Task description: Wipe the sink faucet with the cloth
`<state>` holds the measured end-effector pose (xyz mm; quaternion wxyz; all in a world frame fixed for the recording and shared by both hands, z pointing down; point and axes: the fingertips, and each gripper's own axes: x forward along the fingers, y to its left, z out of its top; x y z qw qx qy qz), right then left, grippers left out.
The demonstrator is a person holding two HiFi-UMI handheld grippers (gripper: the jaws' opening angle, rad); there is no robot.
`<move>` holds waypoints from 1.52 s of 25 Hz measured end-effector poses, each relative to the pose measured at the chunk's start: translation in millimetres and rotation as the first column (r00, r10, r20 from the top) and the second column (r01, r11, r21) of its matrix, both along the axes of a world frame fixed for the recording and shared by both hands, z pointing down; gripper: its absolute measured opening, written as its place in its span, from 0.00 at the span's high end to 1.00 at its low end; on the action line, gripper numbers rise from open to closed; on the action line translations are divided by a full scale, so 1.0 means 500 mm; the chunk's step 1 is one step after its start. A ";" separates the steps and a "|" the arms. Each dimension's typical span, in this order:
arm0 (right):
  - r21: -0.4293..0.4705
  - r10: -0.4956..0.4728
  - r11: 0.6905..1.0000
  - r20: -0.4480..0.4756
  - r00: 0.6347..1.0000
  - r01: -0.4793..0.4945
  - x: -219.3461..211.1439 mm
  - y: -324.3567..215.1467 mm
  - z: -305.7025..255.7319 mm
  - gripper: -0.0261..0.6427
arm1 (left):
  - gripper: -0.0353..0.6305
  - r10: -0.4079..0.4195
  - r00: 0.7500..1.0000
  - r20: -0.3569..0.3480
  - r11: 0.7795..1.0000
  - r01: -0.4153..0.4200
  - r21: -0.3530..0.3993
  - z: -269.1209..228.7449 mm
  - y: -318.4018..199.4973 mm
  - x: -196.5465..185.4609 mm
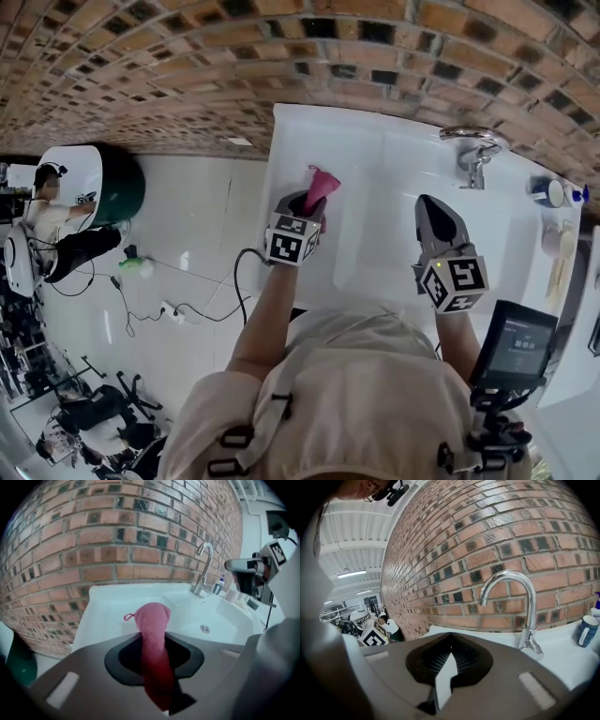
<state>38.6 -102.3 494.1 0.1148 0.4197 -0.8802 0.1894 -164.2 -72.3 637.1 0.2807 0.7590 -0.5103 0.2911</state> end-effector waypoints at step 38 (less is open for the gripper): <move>0.310 0.144 0.948 -0.214 0.966 -0.073 0.201 -0.011 -0.161 0.98 | 0.77 0.253 0.966 -0.044 0.869 -0.207 0.449 -0.354 -0.291 0.438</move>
